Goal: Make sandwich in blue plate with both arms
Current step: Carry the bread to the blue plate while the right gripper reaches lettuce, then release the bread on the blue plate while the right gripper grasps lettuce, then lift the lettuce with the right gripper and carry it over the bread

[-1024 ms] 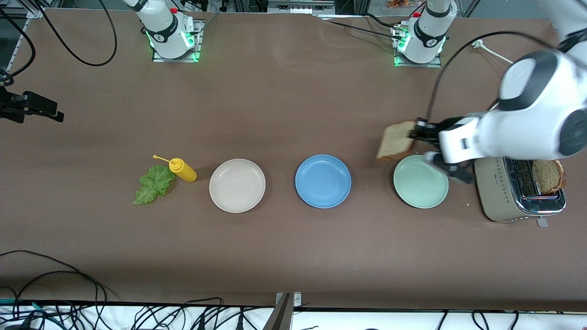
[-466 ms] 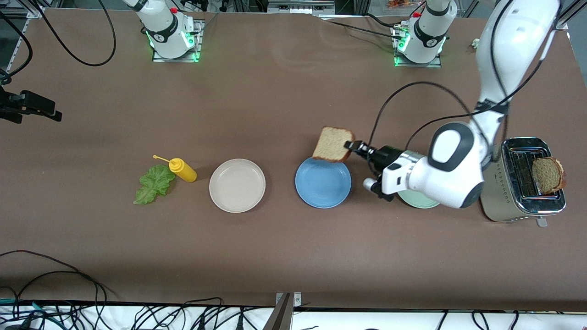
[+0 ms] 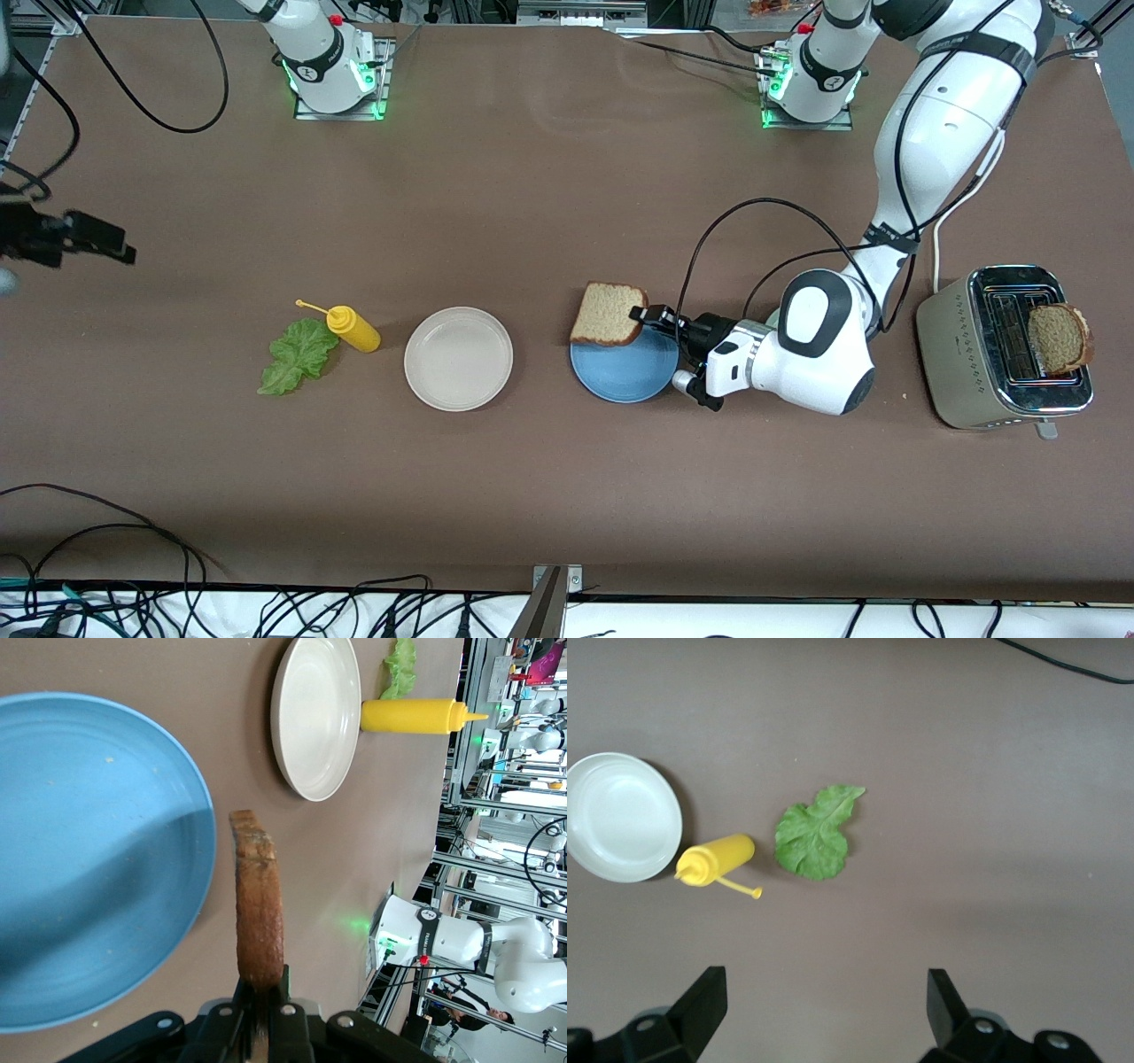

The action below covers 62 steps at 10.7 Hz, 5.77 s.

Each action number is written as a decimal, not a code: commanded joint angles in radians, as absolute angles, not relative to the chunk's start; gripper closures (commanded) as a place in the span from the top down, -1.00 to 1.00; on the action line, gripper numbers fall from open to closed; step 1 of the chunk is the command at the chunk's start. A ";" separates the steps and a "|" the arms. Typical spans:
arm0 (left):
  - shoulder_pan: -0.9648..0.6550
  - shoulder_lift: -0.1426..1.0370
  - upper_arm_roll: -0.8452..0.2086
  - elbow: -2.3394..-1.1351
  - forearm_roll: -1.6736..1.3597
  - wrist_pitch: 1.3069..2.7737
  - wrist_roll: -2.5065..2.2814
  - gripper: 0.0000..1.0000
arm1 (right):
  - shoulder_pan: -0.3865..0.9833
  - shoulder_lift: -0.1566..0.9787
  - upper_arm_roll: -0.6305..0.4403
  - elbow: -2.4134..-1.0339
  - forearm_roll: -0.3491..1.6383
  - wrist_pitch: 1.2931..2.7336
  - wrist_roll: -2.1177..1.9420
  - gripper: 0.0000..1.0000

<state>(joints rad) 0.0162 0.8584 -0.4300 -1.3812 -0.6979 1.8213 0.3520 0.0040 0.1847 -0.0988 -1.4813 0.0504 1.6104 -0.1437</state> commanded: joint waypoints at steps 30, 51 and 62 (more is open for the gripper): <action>0.060 0.657 -0.351 -1.328 0.035 1.778 0.340 1.00 | -0.025 0.530 0.029 -1.959 0.067 2.521 -0.341 -1.00; -0.100 0.100 -0.102 -1.339 0.071 1.383 -0.012 1.00 | 0.395 0.480 0.078 -1.390 0.224 1.810 0.590 -1.00; -0.133 -0.037 -0.009 -1.525 0.025 1.477 -0.206 1.00 | 0.791 0.991 -0.018 -1.043 0.216 2.460 1.241 -1.00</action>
